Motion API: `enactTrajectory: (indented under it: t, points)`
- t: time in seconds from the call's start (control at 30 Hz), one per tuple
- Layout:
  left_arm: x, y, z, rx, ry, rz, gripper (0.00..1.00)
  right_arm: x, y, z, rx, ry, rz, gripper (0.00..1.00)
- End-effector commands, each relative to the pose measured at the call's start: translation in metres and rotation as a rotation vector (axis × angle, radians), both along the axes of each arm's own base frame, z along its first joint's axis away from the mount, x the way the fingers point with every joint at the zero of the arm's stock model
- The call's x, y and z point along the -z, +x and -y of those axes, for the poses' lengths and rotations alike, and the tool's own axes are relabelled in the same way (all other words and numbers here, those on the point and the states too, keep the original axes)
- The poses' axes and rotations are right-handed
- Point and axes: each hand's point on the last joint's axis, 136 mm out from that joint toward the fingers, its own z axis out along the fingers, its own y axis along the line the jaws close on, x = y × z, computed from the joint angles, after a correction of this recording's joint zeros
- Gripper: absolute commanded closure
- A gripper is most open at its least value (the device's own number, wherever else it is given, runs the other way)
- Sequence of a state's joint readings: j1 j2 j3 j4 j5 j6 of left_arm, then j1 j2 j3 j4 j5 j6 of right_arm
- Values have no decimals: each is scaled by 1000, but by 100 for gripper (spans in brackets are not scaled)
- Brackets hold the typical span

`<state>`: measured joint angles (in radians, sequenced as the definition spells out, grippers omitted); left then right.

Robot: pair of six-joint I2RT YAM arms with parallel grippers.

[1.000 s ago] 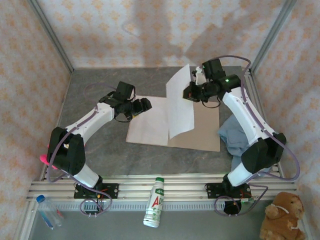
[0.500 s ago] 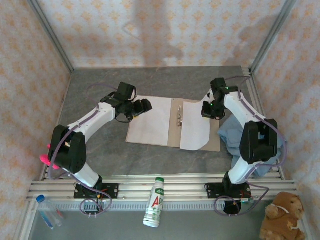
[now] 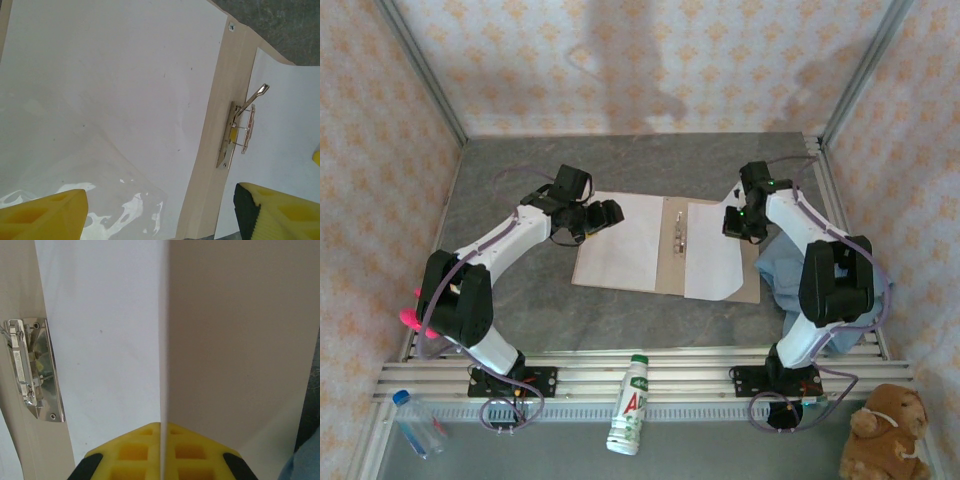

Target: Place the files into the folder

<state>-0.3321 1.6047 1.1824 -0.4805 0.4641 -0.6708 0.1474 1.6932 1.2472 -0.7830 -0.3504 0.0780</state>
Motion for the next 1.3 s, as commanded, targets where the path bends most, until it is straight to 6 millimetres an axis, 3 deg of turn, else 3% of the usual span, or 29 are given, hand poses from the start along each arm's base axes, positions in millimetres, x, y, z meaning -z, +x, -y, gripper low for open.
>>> enactTrajectory:
  t: [0.0,0.27,0.63,0.83,0.97,1.07,1.17,1.27]
  points:
    - [-1,-4,-1,24,18,-4,22,-4,4,6,33,-21,30,100]
    - [1,-4,-1,26,17,-13,23,-56,5,-11,-10,87,180,100]
    - [-7,-2,1,29,12,-2,23,-163,-14,-75,-125,454,303,100]
    - [-8,-2,0,26,11,-1,23,-202,-15,-103,-166,570,325,100]
    - [-8,-3,0,22,10,-1,24,-210,-16,-119,-216,593,333,100]
    - [-9,-4,-2,21,16,2,24,-199,-12,-114,-205,545,339,100]
    - [-8,-6,-3,22,23,0,24,-174,-5,-100,-181,460,329,100]
    - [-7,-8,-5,20,30,-3,24,-134,6,-76,-122,346,286,100]
